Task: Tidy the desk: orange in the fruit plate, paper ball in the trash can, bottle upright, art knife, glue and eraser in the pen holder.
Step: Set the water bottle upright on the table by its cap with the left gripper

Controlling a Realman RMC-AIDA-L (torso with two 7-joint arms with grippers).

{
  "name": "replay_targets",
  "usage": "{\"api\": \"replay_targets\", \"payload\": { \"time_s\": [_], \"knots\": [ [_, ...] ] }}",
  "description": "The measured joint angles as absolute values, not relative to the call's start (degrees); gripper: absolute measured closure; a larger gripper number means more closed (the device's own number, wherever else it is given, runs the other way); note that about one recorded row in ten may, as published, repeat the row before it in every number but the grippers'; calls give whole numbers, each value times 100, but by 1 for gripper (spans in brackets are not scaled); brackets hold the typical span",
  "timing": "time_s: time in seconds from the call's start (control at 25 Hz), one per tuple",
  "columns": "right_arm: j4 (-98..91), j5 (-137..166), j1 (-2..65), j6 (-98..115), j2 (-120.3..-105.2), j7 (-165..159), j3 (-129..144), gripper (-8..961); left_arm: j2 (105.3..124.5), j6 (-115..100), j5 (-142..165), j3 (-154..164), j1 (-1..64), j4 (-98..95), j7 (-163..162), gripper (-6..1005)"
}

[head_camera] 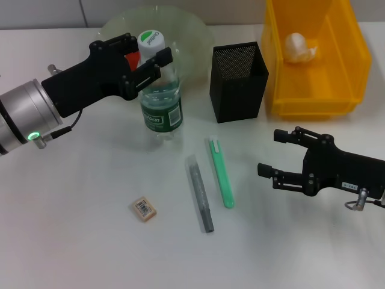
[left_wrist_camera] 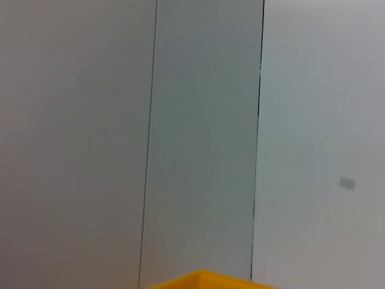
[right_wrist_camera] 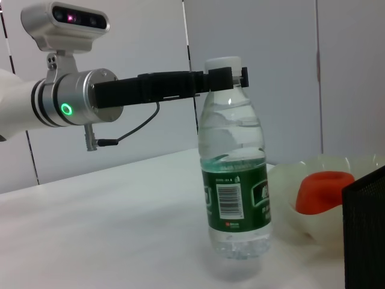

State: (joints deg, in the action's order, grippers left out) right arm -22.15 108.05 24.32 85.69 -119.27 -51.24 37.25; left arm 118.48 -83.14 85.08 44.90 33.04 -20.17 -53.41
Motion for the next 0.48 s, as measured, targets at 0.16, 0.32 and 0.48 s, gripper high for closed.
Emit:
{"api": "replay_targets", "payload": {
  "time_s": [0.16, 0.32, 0.48],
  "knots": [
    [-2215, 10808, 2434, 8569, -11926, -5127, 3726, 118, 11848, -8297, 8508, 4498, 3304, -2015, -5334, 551],
    [-2215, 10811, 2434, 8565, -11927, -5127, 3726, 118, 11847, -8292, 8513, 4500, 3313, -2012, -5334, 551],
    [-2215, 10810, 2434, 8563, -11926, -5127, 3726, 118, 11848, -8292, 8519, 4500, 3314, -2012, -5334, 552]
  ]
}}
